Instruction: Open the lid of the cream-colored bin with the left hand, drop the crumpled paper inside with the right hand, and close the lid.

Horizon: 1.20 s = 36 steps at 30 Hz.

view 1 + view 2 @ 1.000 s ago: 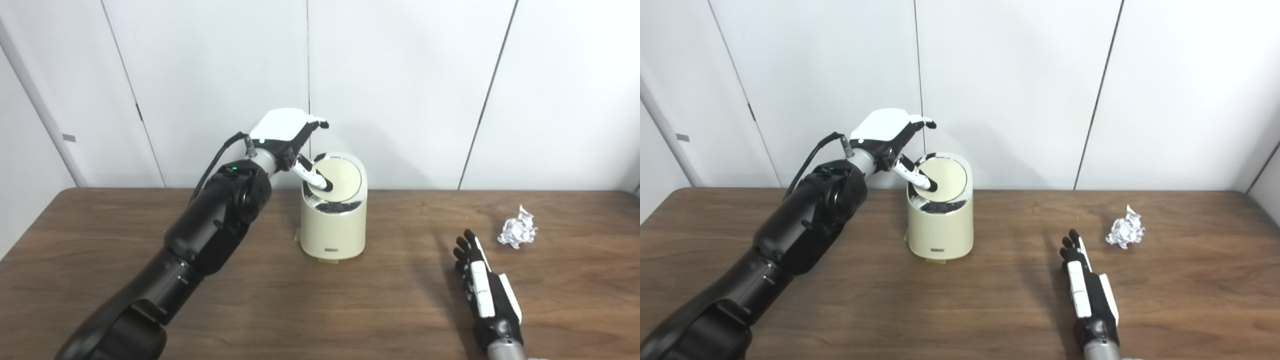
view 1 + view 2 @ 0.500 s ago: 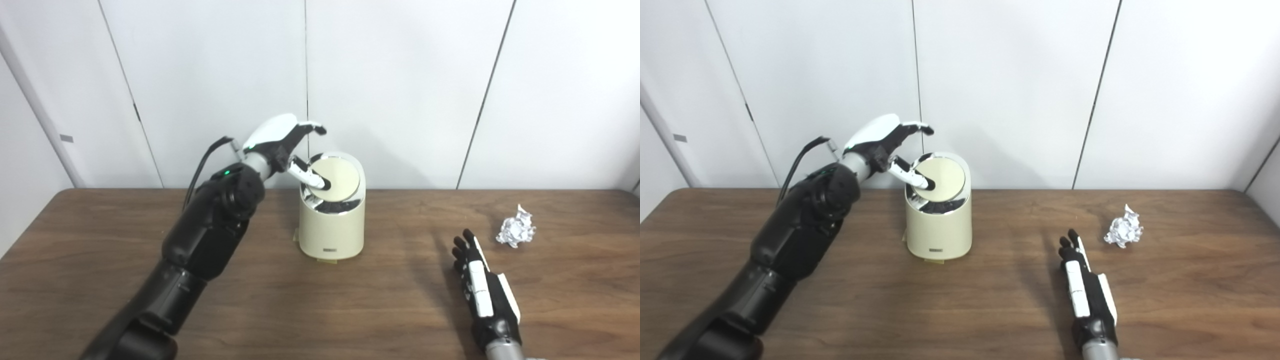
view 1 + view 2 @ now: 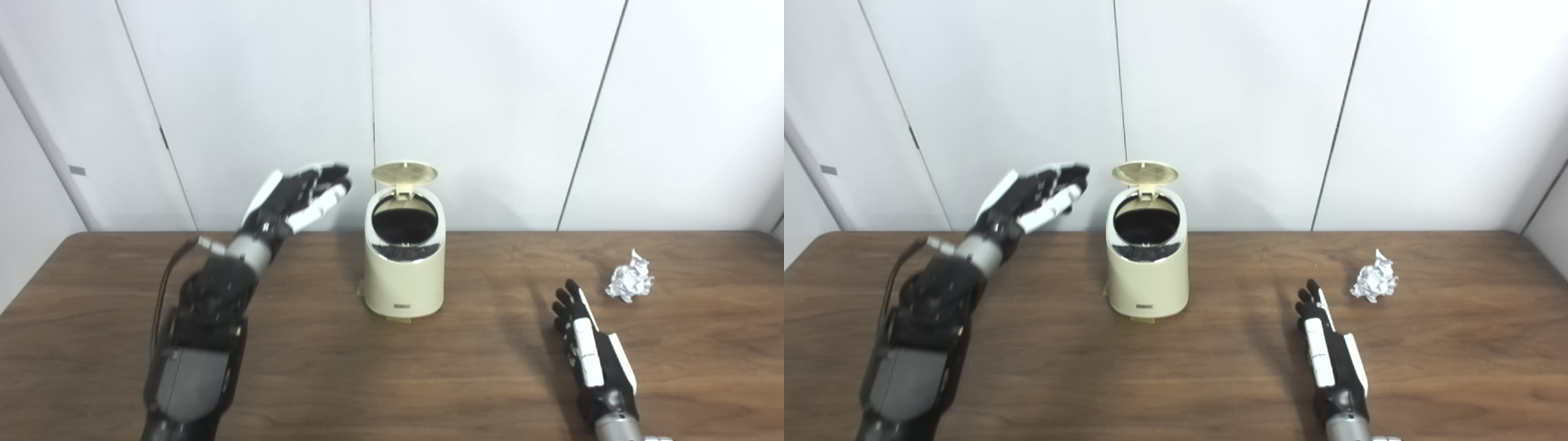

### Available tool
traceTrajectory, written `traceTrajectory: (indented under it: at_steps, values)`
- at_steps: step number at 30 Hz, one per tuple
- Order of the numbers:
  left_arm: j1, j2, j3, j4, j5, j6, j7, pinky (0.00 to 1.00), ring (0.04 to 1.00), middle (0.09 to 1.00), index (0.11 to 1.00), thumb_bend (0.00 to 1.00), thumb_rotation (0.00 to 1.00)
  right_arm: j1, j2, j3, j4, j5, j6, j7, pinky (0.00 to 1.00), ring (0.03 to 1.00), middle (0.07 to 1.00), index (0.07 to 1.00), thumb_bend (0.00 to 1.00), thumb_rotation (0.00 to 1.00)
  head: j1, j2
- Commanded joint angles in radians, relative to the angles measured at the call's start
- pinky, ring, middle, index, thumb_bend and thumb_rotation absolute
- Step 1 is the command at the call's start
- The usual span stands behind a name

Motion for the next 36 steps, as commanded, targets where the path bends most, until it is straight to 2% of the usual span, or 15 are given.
traceTrajectory:
  at_steps: [1, 4, 7, 12, 16, 21, 24, 26, 28, 30, 32, 33, 36]
  values:
    - [-0.006, 0.021, 0.019, -0.055, -0.019, -0.025, 0.033, 0.83, 0.852, 0.866, 0.909, 0.37, 0.70, -0.018, -0.003, -0.004, -0.042, 0.003, -0.001, 0.000, 0.97, 0.959, 0.967, 1.000, 0.58, 1.00, -0.001, 0.000]
    - [0.068, 0.024, 0.022, -0.071, -0.025, -0.091, 0.063, 0.82, 0.853, 0.868, 0.922, 0.40, 0.62, -0.016, -0.007, -0.006, -0.049, 0.008, 0.009, 0.005, 0.98, 0.958, 0.964, 1.000, 0.58, 0.99, -0.002, 0.004]
    - [0.128, 0.014, 0.019, -0.095, -0.019, -0.124, 0.101, 0.82, 0.862, 0.868, 0.923, 0.37, 0.60, -0.014, -0.011, -0.010, -0.051, 0.017, 0.011, 0.010, 0.99, 0.960, 0.966, 1.000, 0.59, 0.98, 0.005, 0.009]
    - [0.185, -0.011, 0.019, -0.123, -0.031, -0.112, 0.142, 0.85, 0.887, 0.882, 0.930, 0.38, 0.66, -0.015, -0.019, -0.017, -0.043, 0.027, 0.014, 0.012, 0.99, 0.957, 0.965, 1.000, 0.58, 0.97, 0.014, 0.012]
    - [0.234, -0.017, -0.006, -0.122, 0.009, -0.141, 0.183, 0.81, 0.882, 0.890, 0.934, 0.37, 0.70, -0.013, -0.030, -0.010, -0.065, 0.023, 0.029, 0.021, 0.98, 0.959, 0.971, 1.000, 0.58, 0.96, 0.008, 0.014]
    - [0.305, -0.055, 0.016, -0.138, -0.017, -0.182, 0.231, 0.82, 0.880, 0.882, 0.912, 0.38, 0.74, -0.013, -0.050, -0.002, -0.118, 0.011, 0.082, 0.033, 0.97, 0.958, 0.972, 0.982, 0.59, 0.94, 0.008, 0.019]
    - [0.352, -0.094, 0.035, -0.151, -0.059, -0.206, 0.252, 0.86, 0.887, 0.881, 0.907, 0.37, 0.74, -0.018, -0.067, 0.002, -0.163, -0.010, 0.109, 0.033, 0.93, 0.938, 0.964, 0.969, 0.55, 0.80, -0.001, 0.021]
    - [0.376, -0.107, 0.037, -0.152, -0.078, -0.233, 0.257, 0.89, 0.887, 0.882, 0.912, 0.38, 0.74, -0.031, -0.079, -0.011, -0.175, -0.008, 0.104, 0.031, 0.87, 0.918, 0.946, 0.953, 0.59, 0.63, -0.010, 0.024]
    - [0.393, -0.116, 0.042, -0.147, -0.105, -0.258, 0.257, 0.87, 0.885, 0.883, 0.914, 0.38, 0.71, -0.048, -0.113, -0.021, -0.178, -0.040, 0.101, 0.026, 0.88, 0.921, 0.935, 0.937, 0.67, 0.50, -0.034, 0.028]
    - [0.405, -0.122, 0.049, -0.143, -0.137, -0.275, 0.253, 0.86, 0.893, 0.889, 0.920, 0.40, 0.67, -0.067, -0.157, -0.029, -0.168, -0.092, 0.093, 0.018, 0.91, 0.930, 0.933, 0.935, 0.72, 0.44, -0.054, 0.030]
    - [0.415, -0.125, 0.055, -0.137, -0.160, -0.299, 0.252, 0.86, 0.898, 0.892, 0.924, 0.44, 0.61, -0.086, -0.190, -0.043, -0.158, -0.124, 0.095, 0.012, 0.91, 0.923, 0.930, 0.930, 0.73, 0.36, -0.070, 0.031]
    - [0.417, -0.125, 0.058, -0.132, -0.171, -0.314, 0.251, 0.86, 0.899, 0.892, 0.926, 0.48, 0.59, -0.097, -0.207, -0.050, -0.182, -0.136, 0.121, 0.015, 0.89, 0.917, 0.923, 0.922, 0.73, 0.32, -0.094, 0.030]
    - [0.419, -0.117, 0.064, -0.124, -0.180, -0.329, 0.252, 0.86, 0.898, 0.889, 0.925, 0.51, 0.59, -0.121, -0.255, -0.052, -0.266, -0.188, 0.201, 0.032, 0.86, 0.899, 0.910, 0.916, 0.74, 0.29, -0.146, 0.030]
